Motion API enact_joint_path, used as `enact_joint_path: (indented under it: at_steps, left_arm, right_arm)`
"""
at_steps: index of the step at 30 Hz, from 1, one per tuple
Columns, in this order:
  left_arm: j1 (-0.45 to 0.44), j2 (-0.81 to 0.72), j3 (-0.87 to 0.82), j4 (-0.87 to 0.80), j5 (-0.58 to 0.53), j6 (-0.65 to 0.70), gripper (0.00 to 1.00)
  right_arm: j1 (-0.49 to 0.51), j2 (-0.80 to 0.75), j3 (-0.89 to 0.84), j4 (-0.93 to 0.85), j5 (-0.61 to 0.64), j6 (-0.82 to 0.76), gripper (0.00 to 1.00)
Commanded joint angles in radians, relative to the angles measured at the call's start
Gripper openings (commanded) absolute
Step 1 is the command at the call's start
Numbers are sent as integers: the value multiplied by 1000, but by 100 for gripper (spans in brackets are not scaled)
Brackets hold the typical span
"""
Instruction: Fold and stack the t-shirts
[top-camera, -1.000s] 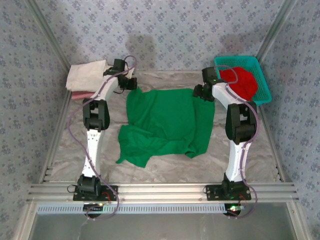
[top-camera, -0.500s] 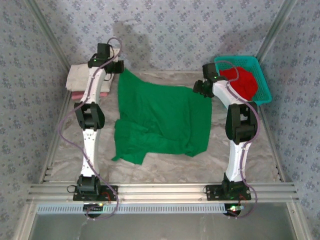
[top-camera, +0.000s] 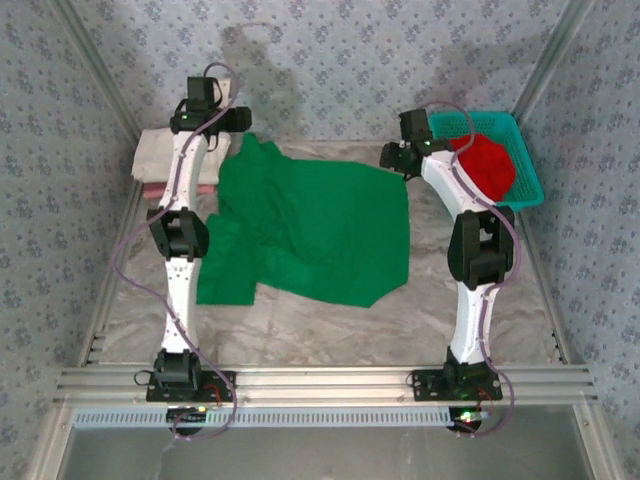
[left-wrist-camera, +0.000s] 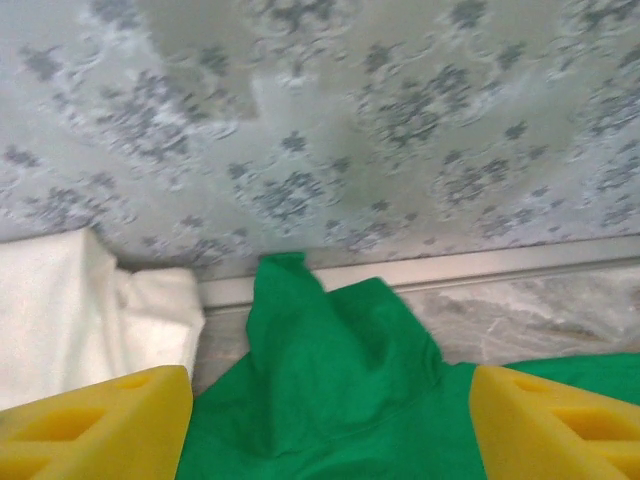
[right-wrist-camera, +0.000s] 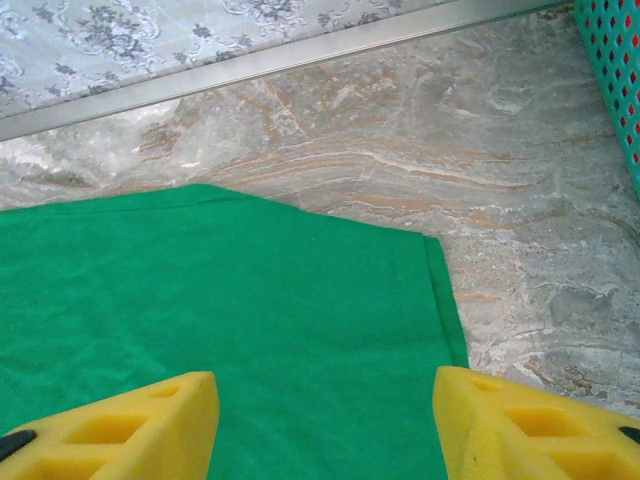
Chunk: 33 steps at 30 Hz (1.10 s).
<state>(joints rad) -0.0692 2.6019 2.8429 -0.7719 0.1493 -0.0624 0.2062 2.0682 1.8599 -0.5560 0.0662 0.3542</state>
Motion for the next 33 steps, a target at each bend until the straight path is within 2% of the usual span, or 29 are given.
enact_joint_path:
  at_steps: [1,3,5,7,9,11,13,15,16,19,22,26,29,33]
  left_arm:
    - [55,-127,-42,-56,7,-84,73]
    - [55,-257,-254,49,33,-99,72]
    - [56,-499,-737,381,56,-163,74]
    - [58,-680,-1112,625,65,-227,75]
    - [51,-778,-1300,655,97,-264,75]
    - [21,-840,-1458,653,102,-278,74]
    - [-15,-870,-1556,630,84,-267,69]
    - [-49,-881,-1613,593,39,-256,60]
    - [-58,-879,-1631,571,33,-262,59]
    - [-86,-876,-1669,529,-16,-296,58]
    - [-98,-904,-1723,520,-36,-377,58]
    - [-101,-1144,-1911,579,-94,-507,62]
    - [-89,-1241,-1936,422,-110,-520,64]
    - [-87,-1360,-1969,196,-100,-546,65]
  right_arm:
    - [10,5,39,-64,17,-36,61]
    - [12,18,39,-77,17,-37,61]
    - [18,27,18,-83,44,-27,61]
    - [22,36,-3,-92,48,-20,62]
    - [21,57,-10,-96,31,-19,62]
    - [21,87,1,-110,7,-17,54]
    - [21,112,10,-117,-9,-1,44]
    - [22,128,-6,-106,-45,32,16]
    - [17,134,-25,-79,-58,58,9]
    - [3,158,-55,10,-49,120,4]
    - [-2,233,16,14,-34,151,0]
    - [-4,315,93,29,-47,211,0]
    - [-11,351,108,87,-3,267,0]
    - [-21,428,230,39,50,306,0]
